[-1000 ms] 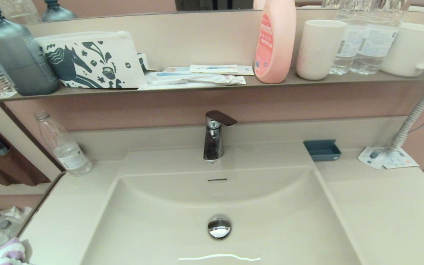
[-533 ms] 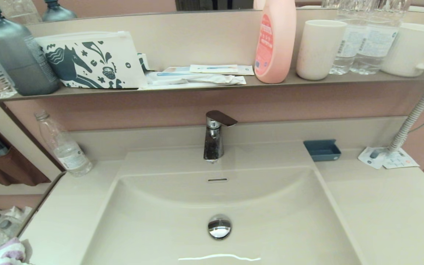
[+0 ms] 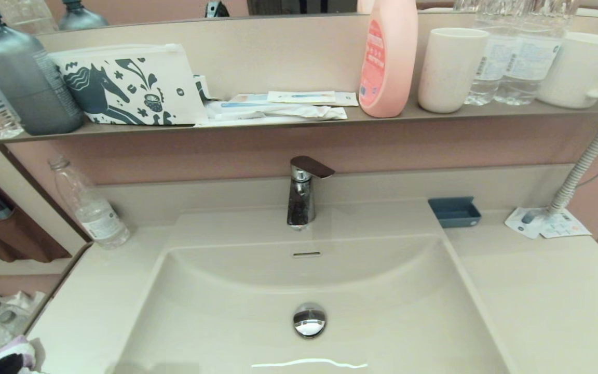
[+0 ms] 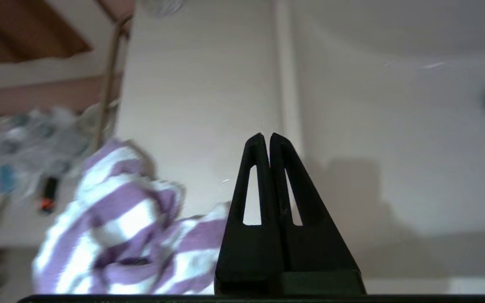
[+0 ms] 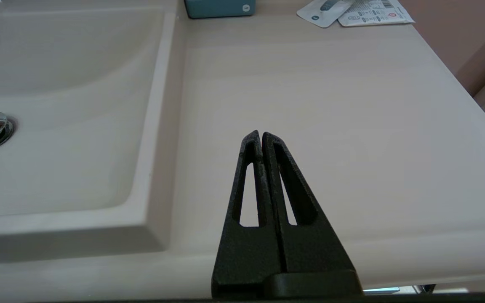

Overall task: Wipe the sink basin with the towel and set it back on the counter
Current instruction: Pick up the cloth

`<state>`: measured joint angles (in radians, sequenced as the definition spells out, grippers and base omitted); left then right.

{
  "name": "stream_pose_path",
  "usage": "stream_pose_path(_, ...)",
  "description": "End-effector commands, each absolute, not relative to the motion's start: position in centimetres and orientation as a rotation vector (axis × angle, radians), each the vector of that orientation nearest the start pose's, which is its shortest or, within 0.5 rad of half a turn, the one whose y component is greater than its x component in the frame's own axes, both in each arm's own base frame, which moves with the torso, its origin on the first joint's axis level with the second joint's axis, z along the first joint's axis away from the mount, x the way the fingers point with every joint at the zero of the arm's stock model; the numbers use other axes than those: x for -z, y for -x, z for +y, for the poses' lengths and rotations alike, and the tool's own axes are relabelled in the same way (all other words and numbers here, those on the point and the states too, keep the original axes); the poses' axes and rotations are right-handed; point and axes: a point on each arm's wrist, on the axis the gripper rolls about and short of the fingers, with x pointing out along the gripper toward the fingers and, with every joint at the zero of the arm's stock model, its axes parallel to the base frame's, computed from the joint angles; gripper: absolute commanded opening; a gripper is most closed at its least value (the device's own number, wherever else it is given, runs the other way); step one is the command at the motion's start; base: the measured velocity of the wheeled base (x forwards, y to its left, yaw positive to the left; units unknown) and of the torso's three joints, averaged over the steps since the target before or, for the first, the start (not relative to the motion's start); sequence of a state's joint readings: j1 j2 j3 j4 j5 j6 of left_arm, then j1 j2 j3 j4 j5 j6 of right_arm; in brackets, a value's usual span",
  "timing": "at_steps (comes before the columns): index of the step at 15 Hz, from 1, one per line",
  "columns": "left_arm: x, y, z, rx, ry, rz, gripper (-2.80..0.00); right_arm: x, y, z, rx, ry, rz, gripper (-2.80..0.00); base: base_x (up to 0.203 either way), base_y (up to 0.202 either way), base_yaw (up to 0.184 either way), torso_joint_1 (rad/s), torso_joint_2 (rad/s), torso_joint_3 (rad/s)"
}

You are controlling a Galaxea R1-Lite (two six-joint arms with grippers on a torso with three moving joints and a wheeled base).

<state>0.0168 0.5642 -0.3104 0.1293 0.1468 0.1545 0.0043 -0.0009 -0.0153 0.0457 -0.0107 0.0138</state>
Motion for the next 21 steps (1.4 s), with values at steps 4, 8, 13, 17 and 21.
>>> stream_pose_path(4,-17.8,-9.2,1.4,-0.247,-0.279,0.821,-2.8,-7.5,2.4,0.0,0.006,-0.014,0.031,-2.8,0.0,0.0,0.0,0.0,0.0,0.0)
stream_pose_path(8,-18.7,-8.9,2.8,-0.326,-0.231,1.167,-2.8,-7.5,2.4,0.0,0.006,-0.014,0.03,-2.8,0.0,0.0,0.0,0.0,0.0,0.0)
stream_pose_path(13,-17.6,-10.4,3.7,-0.291,-0.137,1.273,-2.8,-7.5,2.4,0.0,0.006,-0.014,0.031,-2.8,0.0,0.0,0.0,0.0,0.0,0.0)
stream_pose_path(17,-18.3,-11.6,4.0,-0.252,-0.1,1.256,-2.8,-7.5,2.4,0.0,0.006,-0.014,0.031,-2.8,0.0,0.0,0.0,0.0,0.0,0.0)
stream_pose_path(21,-19.1,-13.0,5.1,-0.271,-0.05,1.24,-2.8,-7.5,2.4,0.0,0.006,-0.014,0.031,-2.8,0.0,0.0,0.0,0.0,0.0,0.0)
